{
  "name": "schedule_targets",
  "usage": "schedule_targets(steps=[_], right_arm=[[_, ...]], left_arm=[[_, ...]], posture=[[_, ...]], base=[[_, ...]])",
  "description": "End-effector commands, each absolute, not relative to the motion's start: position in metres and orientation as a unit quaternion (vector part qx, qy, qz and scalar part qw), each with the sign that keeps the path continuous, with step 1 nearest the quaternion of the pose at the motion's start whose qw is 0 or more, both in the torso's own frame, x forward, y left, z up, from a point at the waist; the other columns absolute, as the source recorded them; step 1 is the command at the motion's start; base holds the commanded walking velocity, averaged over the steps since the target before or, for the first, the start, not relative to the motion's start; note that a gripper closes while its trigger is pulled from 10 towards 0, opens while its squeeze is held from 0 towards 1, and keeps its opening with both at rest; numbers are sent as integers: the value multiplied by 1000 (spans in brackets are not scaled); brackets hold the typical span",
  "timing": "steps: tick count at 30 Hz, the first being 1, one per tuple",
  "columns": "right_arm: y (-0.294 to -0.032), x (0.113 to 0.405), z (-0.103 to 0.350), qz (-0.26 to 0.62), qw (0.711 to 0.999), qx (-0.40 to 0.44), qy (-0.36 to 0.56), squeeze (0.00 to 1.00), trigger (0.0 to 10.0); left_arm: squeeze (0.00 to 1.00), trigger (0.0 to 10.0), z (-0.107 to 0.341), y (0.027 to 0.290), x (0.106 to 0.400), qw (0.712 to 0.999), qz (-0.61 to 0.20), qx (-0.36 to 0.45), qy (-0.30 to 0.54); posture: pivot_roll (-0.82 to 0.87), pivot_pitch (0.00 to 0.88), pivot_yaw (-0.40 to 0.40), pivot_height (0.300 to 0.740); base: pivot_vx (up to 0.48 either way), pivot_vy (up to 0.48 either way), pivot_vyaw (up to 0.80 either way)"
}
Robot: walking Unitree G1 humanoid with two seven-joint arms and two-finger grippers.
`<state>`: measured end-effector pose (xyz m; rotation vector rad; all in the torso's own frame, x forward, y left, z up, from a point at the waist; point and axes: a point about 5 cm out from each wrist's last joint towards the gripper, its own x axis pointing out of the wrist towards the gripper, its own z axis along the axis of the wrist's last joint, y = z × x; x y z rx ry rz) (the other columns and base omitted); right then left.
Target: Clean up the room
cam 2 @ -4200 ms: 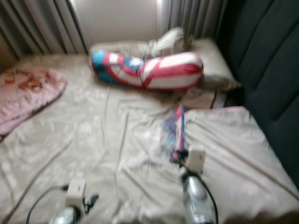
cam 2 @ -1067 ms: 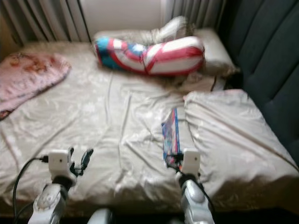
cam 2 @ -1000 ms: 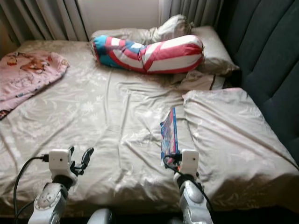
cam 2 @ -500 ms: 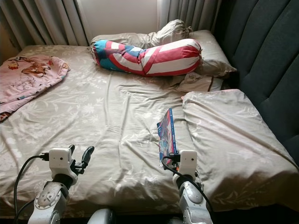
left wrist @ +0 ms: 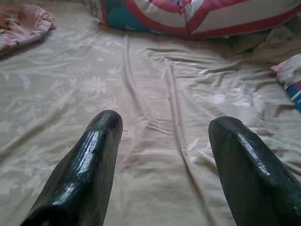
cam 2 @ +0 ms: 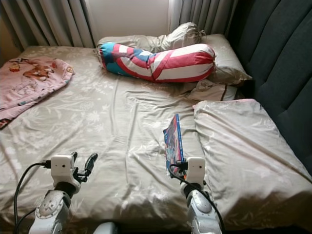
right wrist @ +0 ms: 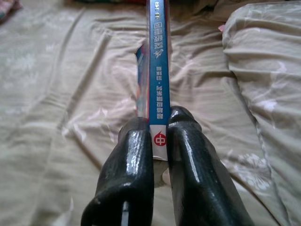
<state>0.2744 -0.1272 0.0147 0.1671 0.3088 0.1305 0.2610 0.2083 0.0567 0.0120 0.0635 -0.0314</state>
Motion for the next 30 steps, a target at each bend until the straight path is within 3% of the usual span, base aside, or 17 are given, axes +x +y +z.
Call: schedule_targets(steps=[1,16,30], right_arm=[[-134,277,19,58,986,74,139,0,10000],[-139,283,6,82,978,53,182,0,10000],[-133,293,0,62,967,124,213,0,10000]], left_arm=[[0,10000,58,204,264,999,-21,0,30],[0,10000,62,201,270,999,-36,3,30],[0,10000,69,213,258,998,-49,22,34]], posture=[[-35,48,-22,660],[-23,62,-9,660],[44,119,51,660]], base=[[364,0,0],[0,0,0],[0,0,0]])
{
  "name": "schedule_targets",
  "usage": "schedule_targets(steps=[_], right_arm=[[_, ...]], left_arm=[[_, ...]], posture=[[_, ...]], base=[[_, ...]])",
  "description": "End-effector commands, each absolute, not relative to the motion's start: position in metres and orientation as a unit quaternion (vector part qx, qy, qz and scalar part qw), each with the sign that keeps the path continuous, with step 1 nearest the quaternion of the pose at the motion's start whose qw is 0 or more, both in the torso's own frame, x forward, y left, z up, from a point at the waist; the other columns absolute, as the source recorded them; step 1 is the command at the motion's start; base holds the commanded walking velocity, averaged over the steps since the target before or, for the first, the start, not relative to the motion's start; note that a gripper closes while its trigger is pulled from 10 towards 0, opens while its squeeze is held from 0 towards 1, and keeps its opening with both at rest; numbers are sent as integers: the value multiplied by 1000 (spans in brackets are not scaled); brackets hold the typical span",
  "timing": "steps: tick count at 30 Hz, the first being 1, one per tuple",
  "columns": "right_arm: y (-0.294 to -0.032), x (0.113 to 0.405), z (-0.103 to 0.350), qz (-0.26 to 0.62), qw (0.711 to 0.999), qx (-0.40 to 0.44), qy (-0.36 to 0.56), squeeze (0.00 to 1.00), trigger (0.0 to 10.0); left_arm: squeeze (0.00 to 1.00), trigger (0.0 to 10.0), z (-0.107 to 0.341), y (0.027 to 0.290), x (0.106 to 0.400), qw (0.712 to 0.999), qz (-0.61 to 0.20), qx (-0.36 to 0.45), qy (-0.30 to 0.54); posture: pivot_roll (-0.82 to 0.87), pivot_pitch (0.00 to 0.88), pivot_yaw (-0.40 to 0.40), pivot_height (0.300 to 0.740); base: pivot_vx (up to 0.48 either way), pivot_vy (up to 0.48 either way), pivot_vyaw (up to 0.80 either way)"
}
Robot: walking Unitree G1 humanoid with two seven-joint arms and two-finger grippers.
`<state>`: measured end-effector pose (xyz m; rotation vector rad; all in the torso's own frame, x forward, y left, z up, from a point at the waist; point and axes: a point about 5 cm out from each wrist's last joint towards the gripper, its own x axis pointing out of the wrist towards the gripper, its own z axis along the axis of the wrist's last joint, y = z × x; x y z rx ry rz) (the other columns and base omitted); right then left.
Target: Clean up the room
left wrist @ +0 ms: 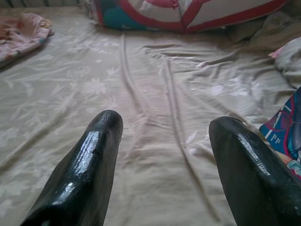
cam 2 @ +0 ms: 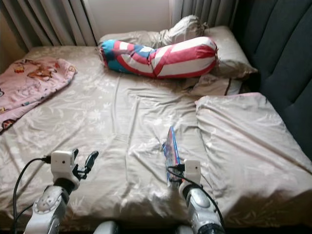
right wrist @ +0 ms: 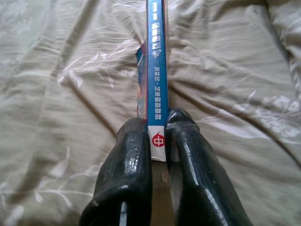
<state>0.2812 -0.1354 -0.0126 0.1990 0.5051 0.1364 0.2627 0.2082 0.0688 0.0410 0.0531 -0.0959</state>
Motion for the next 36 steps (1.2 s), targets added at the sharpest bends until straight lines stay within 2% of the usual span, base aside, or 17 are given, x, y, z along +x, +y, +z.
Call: schedule_targets(steps=[1,3,27,28,29,36], right_arm=[[-133,293,0,62,967,124,213,0,10000],[-133,295,1,51,964,155,212,0,10000],[-176,280,-16,-26,958,122,259,0,10000],[-177,281,-16,-26,958,120,258,459,10000],[-179,282,-15,-27,959,117,257,1000,10000],[-189,287,-8,-57,965,93,240,1000,10000]], left_arm=[[0,10000,69,213,258,998,-49,22,34],[0,10000,69,217,255,998,-51,28,39],[0,10000,73,224,245,995,-62,39,65],[0,10000,73,224,245,995,-62,39,65],[0,10000,73,223,245,995,-63,39,66],[0,10000,72,223,245,995,-65,39,71]], posture=[[44,119,51,660],[54,126,64,660],[75,156,97,660],[75,156,98,660],[75,155,99,660],[79,154,103,660]], base=[[0,0,0],[0,0,0],[0,0,0],[0,0,0],[0,0,0],[0,0,0]])
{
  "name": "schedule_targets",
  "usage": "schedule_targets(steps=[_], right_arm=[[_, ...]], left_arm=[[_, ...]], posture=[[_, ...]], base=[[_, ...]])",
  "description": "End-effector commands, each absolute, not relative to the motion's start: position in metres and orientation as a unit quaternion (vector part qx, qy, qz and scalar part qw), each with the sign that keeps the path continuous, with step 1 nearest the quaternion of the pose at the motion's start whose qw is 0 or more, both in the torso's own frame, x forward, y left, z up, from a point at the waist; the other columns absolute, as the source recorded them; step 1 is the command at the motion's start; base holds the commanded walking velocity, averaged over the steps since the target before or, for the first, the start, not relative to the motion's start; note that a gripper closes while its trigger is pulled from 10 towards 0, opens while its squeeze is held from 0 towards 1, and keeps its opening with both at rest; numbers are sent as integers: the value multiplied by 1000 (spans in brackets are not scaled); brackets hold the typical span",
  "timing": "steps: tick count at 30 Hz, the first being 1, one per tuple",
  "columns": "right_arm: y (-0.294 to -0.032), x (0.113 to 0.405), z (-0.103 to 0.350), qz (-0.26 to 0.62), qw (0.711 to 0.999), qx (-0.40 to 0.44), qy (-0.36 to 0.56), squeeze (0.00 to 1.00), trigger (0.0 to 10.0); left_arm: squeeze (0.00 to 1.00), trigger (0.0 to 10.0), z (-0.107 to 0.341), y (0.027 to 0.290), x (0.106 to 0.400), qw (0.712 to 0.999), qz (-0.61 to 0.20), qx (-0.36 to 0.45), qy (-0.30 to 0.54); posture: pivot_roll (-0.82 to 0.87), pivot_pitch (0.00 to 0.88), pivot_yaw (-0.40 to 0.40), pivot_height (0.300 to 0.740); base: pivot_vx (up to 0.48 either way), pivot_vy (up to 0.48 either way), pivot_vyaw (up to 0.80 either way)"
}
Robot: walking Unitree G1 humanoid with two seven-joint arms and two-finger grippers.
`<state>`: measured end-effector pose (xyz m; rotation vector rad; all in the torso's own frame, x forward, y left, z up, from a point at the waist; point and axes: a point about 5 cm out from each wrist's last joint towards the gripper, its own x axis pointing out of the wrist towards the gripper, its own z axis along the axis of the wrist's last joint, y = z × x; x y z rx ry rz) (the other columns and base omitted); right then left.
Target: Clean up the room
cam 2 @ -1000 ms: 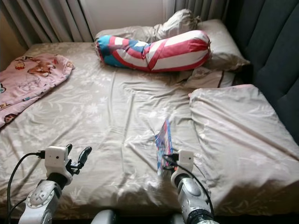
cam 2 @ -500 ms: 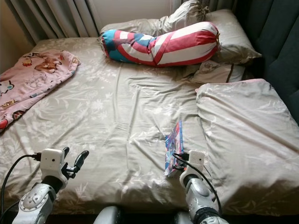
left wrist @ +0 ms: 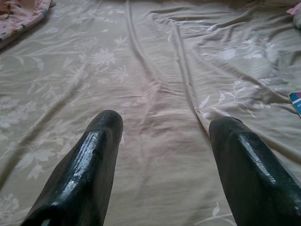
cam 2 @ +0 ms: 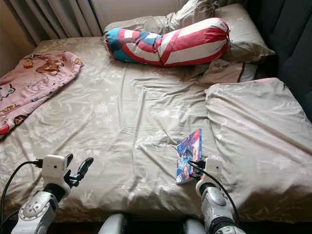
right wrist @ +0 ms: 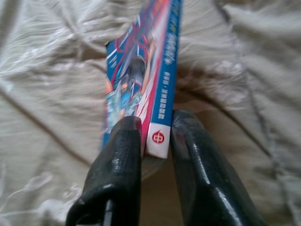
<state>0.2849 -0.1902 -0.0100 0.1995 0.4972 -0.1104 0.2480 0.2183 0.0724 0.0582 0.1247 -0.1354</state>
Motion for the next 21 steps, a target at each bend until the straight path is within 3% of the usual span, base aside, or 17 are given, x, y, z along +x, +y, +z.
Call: schedule_targets(steps=[1,12,21], right_arm=[[-193,288,-6,-68,966,88,232,0,10000],[-215,294,6,-112,972,66,198,0,10000],[-187,280,-10,-35,974,62,214,0,10000]], left_arm=[[0,10000,72,223,246,995,-65,39,71],[0,10000,71,220,251,995,-69,33,69],[0,10000,59,219,262,994,-64,17,88]], posture=[[79,154,103,660],[63,134,100,660],[34,96,86,660]], base=[[0,0,0],[0,0,0],[0,0,0]])
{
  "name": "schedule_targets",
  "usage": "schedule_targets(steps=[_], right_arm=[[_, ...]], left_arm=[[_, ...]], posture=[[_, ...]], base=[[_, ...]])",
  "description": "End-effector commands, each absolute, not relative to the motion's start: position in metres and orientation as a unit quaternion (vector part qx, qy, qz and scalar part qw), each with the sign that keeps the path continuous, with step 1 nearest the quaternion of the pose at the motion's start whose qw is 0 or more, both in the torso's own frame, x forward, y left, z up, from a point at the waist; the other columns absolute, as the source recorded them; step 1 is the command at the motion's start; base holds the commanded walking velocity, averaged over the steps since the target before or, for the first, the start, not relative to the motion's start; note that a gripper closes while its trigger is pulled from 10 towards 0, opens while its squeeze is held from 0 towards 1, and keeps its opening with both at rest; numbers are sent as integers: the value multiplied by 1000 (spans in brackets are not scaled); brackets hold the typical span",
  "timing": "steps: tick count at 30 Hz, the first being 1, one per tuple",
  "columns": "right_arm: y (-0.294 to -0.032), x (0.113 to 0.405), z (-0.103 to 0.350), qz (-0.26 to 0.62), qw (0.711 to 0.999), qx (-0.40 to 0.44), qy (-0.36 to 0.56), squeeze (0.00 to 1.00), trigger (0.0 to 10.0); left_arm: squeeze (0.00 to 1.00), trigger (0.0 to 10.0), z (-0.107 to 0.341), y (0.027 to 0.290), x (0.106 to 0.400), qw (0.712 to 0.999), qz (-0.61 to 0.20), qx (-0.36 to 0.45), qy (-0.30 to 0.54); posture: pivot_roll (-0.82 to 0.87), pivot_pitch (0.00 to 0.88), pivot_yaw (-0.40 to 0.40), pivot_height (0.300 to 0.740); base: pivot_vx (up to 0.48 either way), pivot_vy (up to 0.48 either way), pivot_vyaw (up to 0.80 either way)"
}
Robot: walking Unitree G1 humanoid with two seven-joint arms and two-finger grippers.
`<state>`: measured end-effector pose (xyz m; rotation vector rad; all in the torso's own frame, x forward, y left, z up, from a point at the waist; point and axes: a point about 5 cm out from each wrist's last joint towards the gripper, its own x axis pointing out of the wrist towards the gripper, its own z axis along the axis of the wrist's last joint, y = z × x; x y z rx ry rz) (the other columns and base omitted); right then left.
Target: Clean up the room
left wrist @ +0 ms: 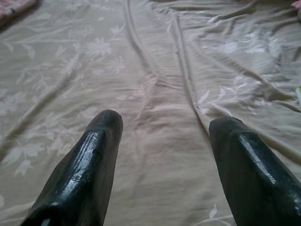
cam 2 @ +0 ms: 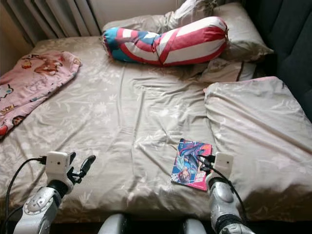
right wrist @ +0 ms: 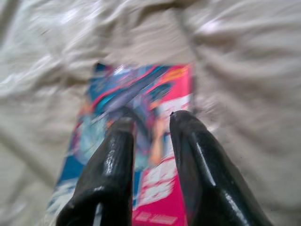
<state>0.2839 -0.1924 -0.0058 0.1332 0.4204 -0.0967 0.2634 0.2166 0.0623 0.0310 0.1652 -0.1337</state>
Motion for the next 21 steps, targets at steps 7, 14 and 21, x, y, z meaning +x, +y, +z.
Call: schedule_targets(steps=[7,14,21], right_arm=[[-176,246,-41,-15,956,61,285,0,10000],[-177,237,-50,-5,944,72,322,0,10000],[-184,221,-62,-19,921,56,384,0,10000]], left_arm=[[0,10000,28,214,278,986,-51,-13,158],[0,10000,-13,207,267,961,-24,-9,275],[0,10000,-43,201,243,930,-10,26,367]], posture=[[-5,24,64,695],[-23,0,38,730],[-53,0,7,740]], base=[[0,0,0],[0,0,0],[0,0,0]])
